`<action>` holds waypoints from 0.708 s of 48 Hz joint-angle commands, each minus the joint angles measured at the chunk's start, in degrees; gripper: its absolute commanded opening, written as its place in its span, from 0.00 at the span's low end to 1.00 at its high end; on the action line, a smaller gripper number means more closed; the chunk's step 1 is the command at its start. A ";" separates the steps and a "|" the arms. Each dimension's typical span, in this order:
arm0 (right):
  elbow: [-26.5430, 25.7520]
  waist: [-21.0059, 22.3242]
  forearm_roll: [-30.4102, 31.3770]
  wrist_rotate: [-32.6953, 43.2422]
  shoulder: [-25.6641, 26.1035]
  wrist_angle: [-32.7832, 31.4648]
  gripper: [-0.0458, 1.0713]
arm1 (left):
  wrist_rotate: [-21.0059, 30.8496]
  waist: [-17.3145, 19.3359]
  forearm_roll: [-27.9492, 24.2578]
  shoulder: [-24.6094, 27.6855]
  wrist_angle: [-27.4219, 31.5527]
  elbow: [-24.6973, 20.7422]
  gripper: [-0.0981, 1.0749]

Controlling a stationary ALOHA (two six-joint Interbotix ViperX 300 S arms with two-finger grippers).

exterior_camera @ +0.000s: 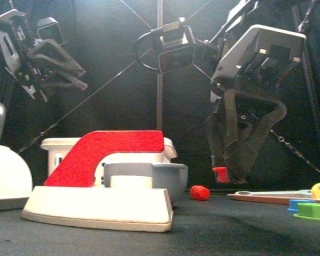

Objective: Place red nut in bowl

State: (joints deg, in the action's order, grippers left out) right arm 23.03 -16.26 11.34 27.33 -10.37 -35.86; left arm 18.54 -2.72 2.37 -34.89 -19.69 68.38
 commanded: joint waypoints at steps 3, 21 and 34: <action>-2.81 -0.44 2.02 -0.09 3.08 0.35 0.62 | 0.00 0.09 0.09 -0.09 -0.53 -0.62 0.70; -4.92 2.72 9.49 0.09 5.71 8.70 0.62 | 0.00 0.09 0.09 -0.09 -0.62 -0.53 0.70; -4.66 8.00 9.58 0.00 5.27 9.67 0.62 | -0.09 0.09 0.09 -0.09 -0.79 -0.53 0.70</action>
State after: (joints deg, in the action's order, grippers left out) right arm 19.34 -9.32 20.65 27.60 -6.59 -26.98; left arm 18.54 -2.72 2.37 -34.89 -19.86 68.47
